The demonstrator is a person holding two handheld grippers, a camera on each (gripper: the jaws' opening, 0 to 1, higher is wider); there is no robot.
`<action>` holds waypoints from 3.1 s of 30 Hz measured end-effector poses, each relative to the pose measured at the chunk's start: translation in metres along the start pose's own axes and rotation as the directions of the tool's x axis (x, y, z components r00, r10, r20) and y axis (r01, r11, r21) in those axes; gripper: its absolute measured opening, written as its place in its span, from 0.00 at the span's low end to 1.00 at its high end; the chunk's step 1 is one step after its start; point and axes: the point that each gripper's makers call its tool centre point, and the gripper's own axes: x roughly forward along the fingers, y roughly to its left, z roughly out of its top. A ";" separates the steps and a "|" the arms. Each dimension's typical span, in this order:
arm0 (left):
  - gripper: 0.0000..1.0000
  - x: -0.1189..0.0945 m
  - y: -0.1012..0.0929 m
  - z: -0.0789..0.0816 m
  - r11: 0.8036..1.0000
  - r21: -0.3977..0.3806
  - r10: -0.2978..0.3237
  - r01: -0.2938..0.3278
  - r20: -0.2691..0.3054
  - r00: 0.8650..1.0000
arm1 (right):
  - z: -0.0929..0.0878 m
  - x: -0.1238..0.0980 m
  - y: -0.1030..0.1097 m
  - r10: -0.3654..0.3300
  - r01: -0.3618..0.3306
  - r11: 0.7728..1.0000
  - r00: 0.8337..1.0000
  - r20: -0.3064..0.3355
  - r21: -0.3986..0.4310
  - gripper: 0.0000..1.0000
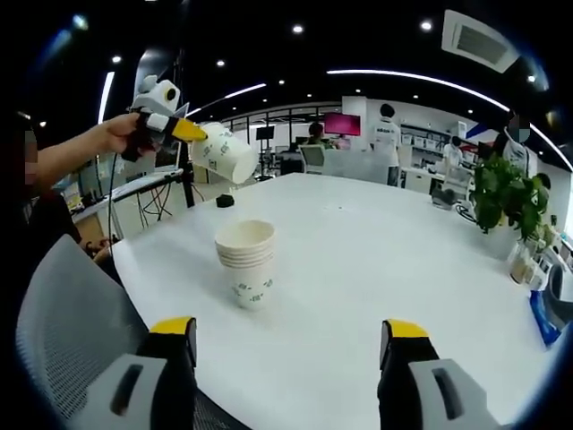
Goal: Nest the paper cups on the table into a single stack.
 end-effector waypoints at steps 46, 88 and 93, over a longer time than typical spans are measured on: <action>0.01 0.081 -0.042 -0.087 0.899 0.395 0.022 0.190 -0.475 0.880 | 0.000 -0.002 -0.001 -0.024 0.024 0.999 1.000 -0.005 0.023 0.83; 0.03 0.117 -0.034 -0.123 0.914 0.280 -0.081 0.294 -0.585 0.807 | -0.004 -0.001 -0.004 -0.025 0.025 0.999 0.999 -0.021 0.028 0.81; 0.03 0.118 -0.032 -0.122 0.910 0.294 -0.074 0.293 -0.578 0.812 | -0.003 -0.001 -0.003 -0.027 0.028 0.999 0.999 -0.020 0.027 0.81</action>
